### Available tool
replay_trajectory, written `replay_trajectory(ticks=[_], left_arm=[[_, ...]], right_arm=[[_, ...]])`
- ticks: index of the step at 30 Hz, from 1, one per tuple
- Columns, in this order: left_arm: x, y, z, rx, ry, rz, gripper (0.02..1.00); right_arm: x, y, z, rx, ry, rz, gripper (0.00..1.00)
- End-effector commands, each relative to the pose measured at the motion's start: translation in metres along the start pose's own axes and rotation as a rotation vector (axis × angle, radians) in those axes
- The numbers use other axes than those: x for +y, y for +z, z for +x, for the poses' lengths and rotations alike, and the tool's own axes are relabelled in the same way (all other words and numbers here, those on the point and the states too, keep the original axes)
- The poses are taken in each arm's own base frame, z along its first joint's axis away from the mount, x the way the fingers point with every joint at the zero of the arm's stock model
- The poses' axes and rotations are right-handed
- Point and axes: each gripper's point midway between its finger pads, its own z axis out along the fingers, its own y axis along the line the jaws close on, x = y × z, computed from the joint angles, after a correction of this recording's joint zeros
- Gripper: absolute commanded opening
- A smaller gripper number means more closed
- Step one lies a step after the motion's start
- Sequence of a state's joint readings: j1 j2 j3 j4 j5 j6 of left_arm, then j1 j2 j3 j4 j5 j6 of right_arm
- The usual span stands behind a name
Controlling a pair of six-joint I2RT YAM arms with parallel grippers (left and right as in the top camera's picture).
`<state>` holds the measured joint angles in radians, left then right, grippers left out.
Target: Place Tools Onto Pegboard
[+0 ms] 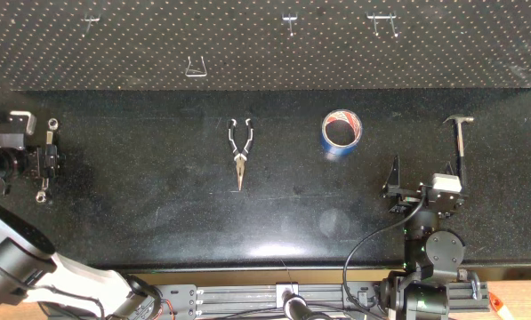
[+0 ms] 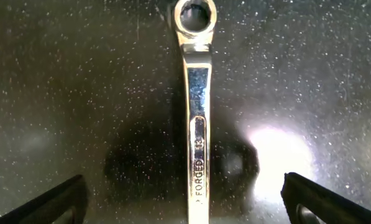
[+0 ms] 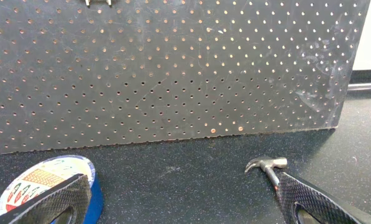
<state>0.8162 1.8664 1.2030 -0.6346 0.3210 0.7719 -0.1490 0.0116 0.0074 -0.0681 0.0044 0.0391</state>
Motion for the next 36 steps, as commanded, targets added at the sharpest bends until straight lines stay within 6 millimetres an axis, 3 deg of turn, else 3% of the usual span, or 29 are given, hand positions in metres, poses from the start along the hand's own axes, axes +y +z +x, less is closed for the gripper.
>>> replay_trajectory(ticks=[1,22,36], left_arm=[[0.0051,0.0056,-0.0007,0.001,-0.037,-0.005,0.996],[0.0065,0.0112,0.0001,0.003,-0.036,-0.003,1.0],[0.0073,0.0117,0.0015,0.012,-0.035,-0.009,0.814]], right_arm=[[0.0004,-0.0004,0.0007,-0.002,-0.011,-0.004,0.972],[0.0004,-0.0004,0.0007,-0.002,-0.011,-0.004,0.972],[0.0004,-0.0004,0.0007,-0.002,-0.011,-0.004,0.974]])
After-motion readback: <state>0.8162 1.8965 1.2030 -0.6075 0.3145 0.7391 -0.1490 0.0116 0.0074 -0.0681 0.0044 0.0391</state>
